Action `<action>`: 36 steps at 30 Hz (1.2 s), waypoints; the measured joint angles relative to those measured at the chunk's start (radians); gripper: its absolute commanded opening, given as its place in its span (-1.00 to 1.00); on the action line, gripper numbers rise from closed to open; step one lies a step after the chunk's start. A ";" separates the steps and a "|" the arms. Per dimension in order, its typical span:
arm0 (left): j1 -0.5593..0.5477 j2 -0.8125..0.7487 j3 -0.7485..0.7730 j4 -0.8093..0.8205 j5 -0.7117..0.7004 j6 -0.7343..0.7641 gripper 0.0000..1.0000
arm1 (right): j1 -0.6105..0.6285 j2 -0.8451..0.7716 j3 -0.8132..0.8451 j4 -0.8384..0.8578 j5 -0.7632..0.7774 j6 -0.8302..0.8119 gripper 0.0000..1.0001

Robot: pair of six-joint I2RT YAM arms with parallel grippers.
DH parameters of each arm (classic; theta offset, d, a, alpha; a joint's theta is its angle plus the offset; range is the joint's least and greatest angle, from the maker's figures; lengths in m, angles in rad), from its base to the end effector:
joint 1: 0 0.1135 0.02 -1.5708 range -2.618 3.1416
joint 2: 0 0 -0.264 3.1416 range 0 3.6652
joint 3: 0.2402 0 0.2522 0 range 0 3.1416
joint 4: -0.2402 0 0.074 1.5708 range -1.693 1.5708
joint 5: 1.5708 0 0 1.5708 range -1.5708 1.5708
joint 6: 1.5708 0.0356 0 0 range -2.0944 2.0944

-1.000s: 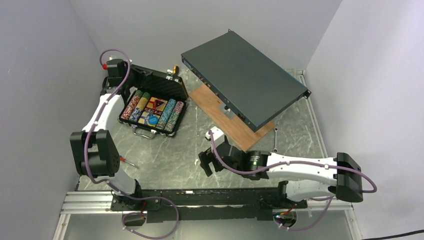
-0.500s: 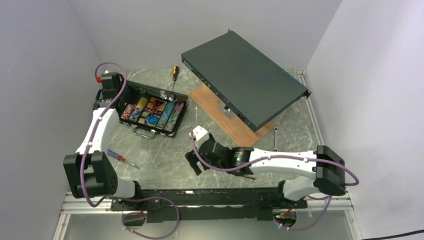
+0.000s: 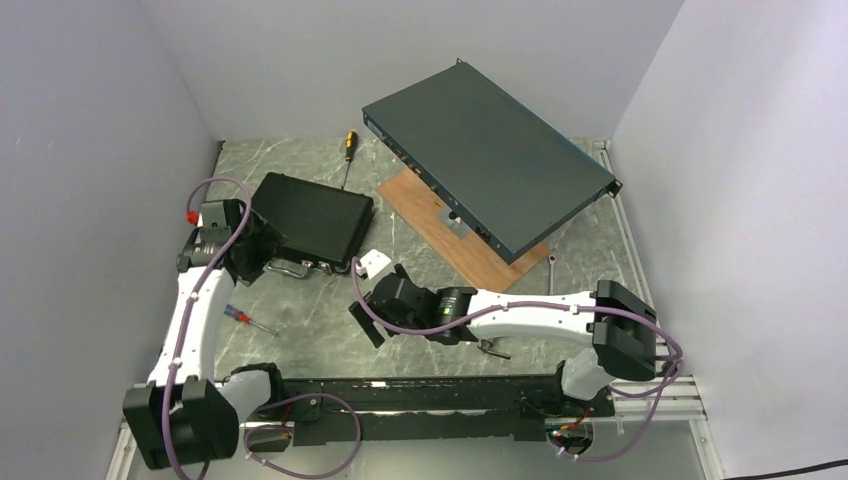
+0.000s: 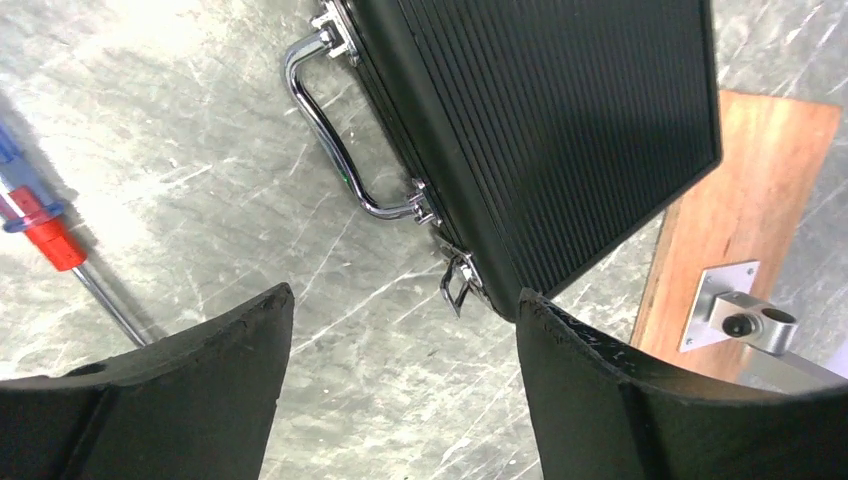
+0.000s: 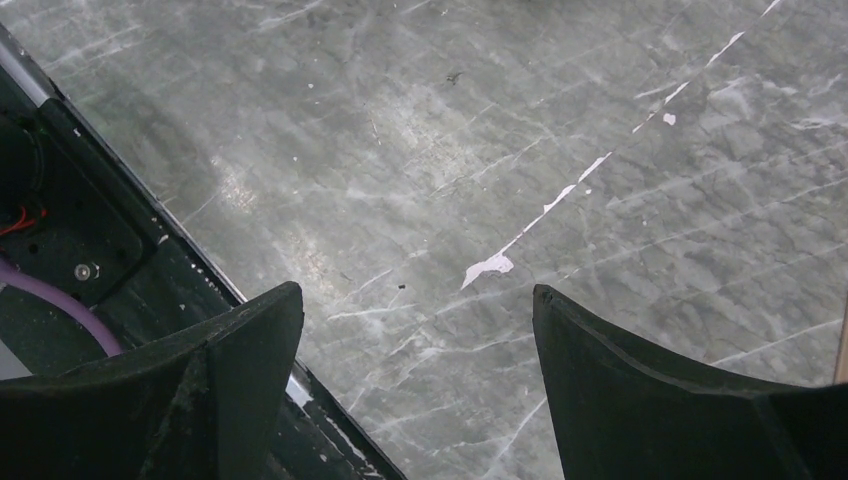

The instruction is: Pack up texas hold em set

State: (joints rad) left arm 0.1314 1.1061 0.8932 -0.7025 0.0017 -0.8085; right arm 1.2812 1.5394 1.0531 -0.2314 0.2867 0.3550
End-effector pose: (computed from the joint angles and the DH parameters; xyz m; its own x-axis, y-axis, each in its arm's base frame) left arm 0.2187 0.0288 0.2695 -0.4488 -0.7888 -0.4199 -0.6582 0.6096 -0.4417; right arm 0.1061 0.3208 0.2448 -0.4745 -0.4248 -0.7710 -0.7396 0.6673 0.0875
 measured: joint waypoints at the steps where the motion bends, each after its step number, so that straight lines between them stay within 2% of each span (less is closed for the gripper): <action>1: 0.000 -0.029 0.001 -0.009 -0.008 0.001 0.66 | 0.000 0.011 0.008 -0.003 0.000 0.008 0.72; 5: 0.000 -0.107 0.002 -0.011 -0.013 0.028 0.53 | 0.000 0.038 0.016 -0.002 0.000 0.032 0.74; 8: 0.001 -0.121 -0.003 0.077 0.077 0.092 0.29 | 0.000 0.061 0.033 -0.003 0.000 0.042 0.94; 11: 0.001 -0.037 0.015 0.165 0.208 0.144 0.21 | 0.000 0.096 0.063 -0.009 0.004 0.044 0.99; 14: 0.004 0.128 0.085 0.211 0.335 0.190 0.07 | -0.003 0.159 0.143 -0.023 0.018 0.044 0.98; 16: 0.022 0.219 0.126 0.234 0.410 0.207 0.05 | -0.005 0.189 0.185 -0.024 0.023 0.040 0.95; 20: 0.097 0.403 0.214 0.299 0.579 0.229 0.05 | -0.024 0.234 0.260 -0.018 0.021 0.035 0.74; 24: 0.141 0.490 0.216 0.338 0.648 0.240 -0.05 | -0.066 0.277 0.311 -0.004 0.014 0.022 0.52; 26: 0.149 0.528 0.210 0.361 0.687 0.240 -0.07 | -0.087 0.303 0.333 0.011 0.005 0.007 0.36; 28: 0.152 0.557 0.203 0.371 0.708 0.240 -0.11 | -0.113 0.334 0.356 0.027 -0.014 -0.008 0.10; 31: 0.157 0.583 0.182 0.386 0.721 0.239 -0.24 | -0.151 0.394 0.407 0.055 -0.053 -0.026 -0.16; 34: 0.163 0.616 0.174 0.383 0.724 0.238 -0.36 | -0.196 0.465 0.465 0.084 -0.099 -0.039 -0.30; 36: 0.167 0.636 0.174 0.378 0.727 0.225 -0.55 | -0.219 0.501 0.493 0.097 -0.129 -0.044 -0.38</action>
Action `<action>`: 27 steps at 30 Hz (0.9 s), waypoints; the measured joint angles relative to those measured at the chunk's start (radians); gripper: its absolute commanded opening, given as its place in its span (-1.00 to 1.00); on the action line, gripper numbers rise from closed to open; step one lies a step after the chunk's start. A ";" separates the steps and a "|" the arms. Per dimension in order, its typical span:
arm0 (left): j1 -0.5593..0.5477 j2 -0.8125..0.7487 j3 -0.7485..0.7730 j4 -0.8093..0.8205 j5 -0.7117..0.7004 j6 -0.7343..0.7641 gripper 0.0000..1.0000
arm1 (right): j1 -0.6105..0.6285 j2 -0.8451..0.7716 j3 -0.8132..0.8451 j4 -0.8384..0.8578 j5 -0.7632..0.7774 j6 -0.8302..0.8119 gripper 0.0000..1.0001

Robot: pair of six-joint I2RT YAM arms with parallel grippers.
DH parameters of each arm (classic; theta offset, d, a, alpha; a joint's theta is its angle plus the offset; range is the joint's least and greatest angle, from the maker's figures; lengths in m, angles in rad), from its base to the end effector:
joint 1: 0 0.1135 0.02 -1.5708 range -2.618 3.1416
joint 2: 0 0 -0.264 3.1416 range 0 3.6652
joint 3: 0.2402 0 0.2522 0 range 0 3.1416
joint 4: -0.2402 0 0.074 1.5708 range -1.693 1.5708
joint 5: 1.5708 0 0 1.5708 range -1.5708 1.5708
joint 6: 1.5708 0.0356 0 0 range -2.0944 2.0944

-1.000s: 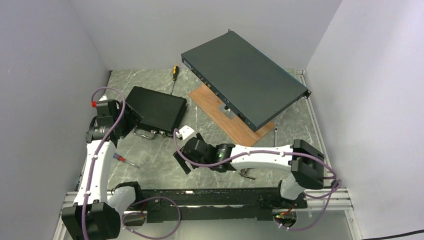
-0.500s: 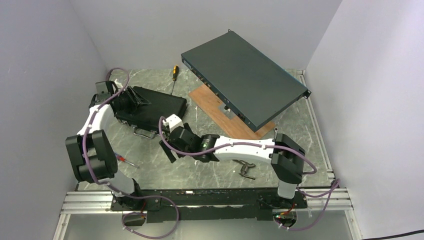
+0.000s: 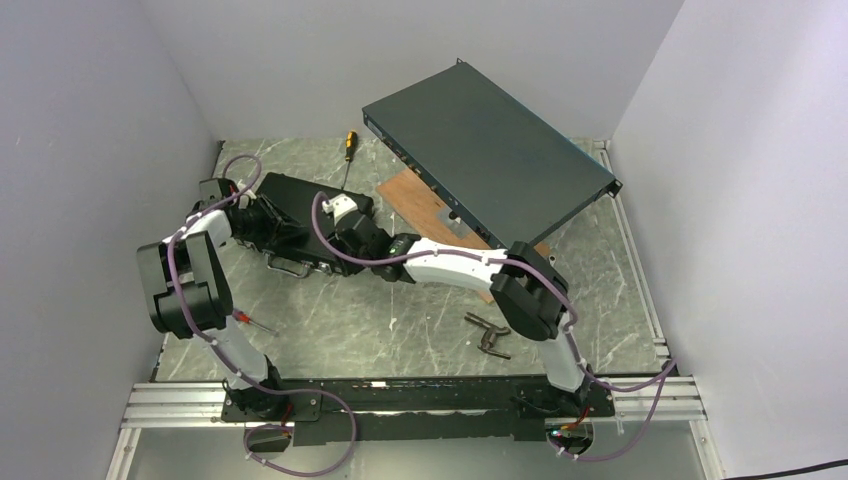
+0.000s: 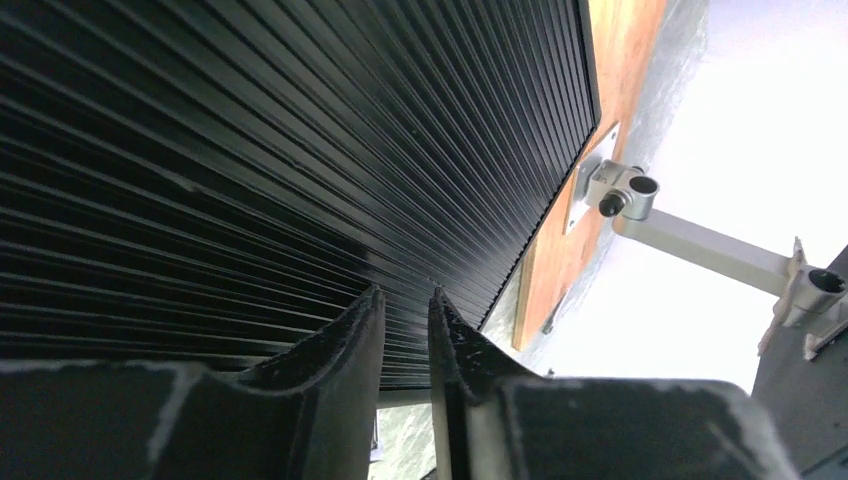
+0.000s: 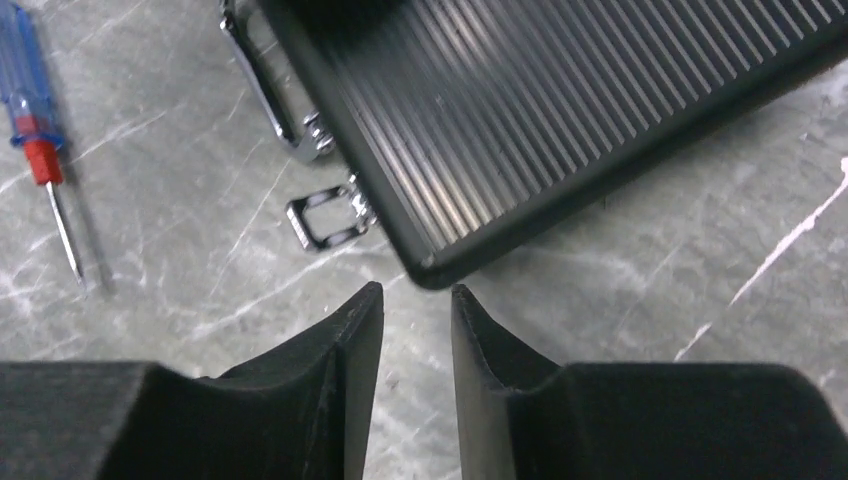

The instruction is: Pack up texas hold em set

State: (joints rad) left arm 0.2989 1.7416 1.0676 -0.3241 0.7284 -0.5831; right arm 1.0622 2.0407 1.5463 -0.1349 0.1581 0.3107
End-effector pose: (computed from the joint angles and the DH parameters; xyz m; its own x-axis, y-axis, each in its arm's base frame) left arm 0.3397 0.0799 0.1831 -0.7393 -0.6577 -0.1443 -0.3379 0.5477 -0.7654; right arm 0.2347 0.4094 0.2212 -0.5176 -0.3085 -0.7981 -0.6746 0.7209 0.1589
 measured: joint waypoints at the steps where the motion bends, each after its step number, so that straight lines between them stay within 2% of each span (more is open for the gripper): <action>1: 0.004 0.005 0.000 -0.001 0.007 -0.008 -0.61 | -0.012 0.019 0.017 0.002 -0.016 -0.005 -0.41; 12: 0.060 0.060 -0.002 -0.011 0.070 -0.066 -0.78 | -0.026 0.188 0.208 0.015 -0.159 -0.046 -0.61; 27: 0.069 0.060 -0.003 -0.024 0.069 -0.067 -0.79 | -0.021 0.232 0.240 0.014 -0.185 -0.060 -0.68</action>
State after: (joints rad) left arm 0.3679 1.8015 1.0645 -0.3477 0.7971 -0.6502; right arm 1.0416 2.2730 1.7859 -0.1211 -0.0273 0.2508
